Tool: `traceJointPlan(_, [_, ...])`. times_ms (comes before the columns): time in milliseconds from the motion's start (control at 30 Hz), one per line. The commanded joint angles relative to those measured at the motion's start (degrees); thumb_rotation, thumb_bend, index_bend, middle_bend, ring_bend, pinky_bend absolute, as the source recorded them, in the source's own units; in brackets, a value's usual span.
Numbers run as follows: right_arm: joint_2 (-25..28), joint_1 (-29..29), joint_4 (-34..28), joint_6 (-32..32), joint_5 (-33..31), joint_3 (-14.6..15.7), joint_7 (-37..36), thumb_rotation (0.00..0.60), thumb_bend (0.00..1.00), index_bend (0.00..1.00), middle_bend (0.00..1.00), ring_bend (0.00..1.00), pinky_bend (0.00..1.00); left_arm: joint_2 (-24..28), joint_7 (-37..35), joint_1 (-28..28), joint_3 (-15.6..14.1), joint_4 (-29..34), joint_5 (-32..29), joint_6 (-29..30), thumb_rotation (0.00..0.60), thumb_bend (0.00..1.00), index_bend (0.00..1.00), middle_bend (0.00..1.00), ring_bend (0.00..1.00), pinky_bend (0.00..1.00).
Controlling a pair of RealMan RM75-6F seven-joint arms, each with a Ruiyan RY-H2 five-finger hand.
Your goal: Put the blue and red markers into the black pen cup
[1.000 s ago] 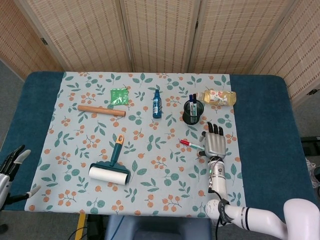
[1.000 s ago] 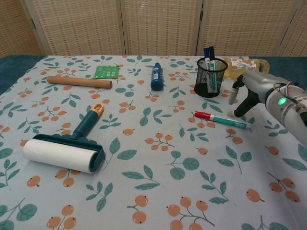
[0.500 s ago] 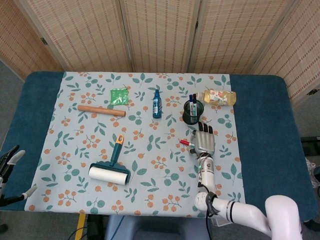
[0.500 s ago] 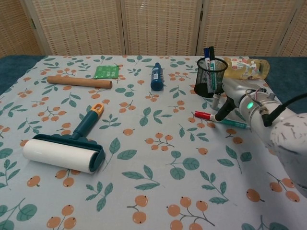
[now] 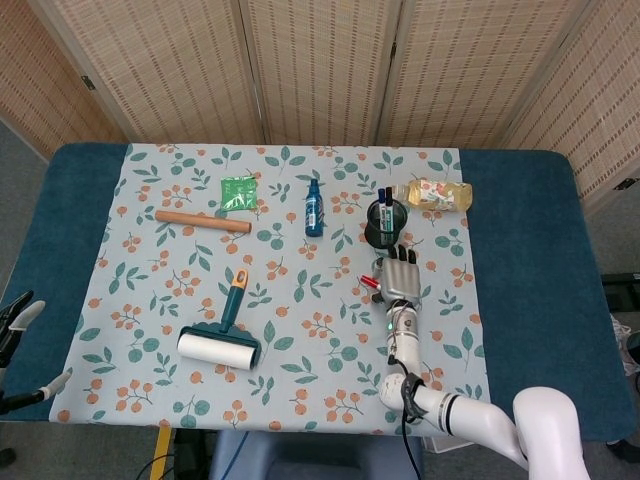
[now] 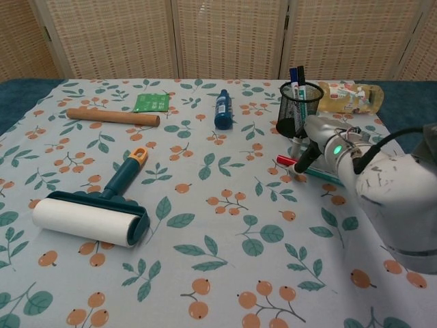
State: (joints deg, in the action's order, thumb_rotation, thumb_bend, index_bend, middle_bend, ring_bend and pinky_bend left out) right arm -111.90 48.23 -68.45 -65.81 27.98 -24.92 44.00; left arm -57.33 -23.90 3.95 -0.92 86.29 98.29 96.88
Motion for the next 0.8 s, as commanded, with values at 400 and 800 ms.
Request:
traceJointPlan(400, [-0.4,-0.1,1.1,0.2,-0.1,1.6,1.7,0.600,0.31,0.56,0.07,0.00,0.00,0.2,0.1,-0.6,0.0,0.3,-0.3,0.8,0.600,0.21,0.03,0.00,0.01,0.27])
traceJointPlan(800, [3.3,-1.9,-9.2,-4.3,4.7,0.6,-0.9,0.600,0.34,0.62,0.10,0.00,0.00,-0.1,0.5,-0.7,0.0,-0.1,0.0,1.0,0.600,0.21,0.03,0.00,0.01,0.27])
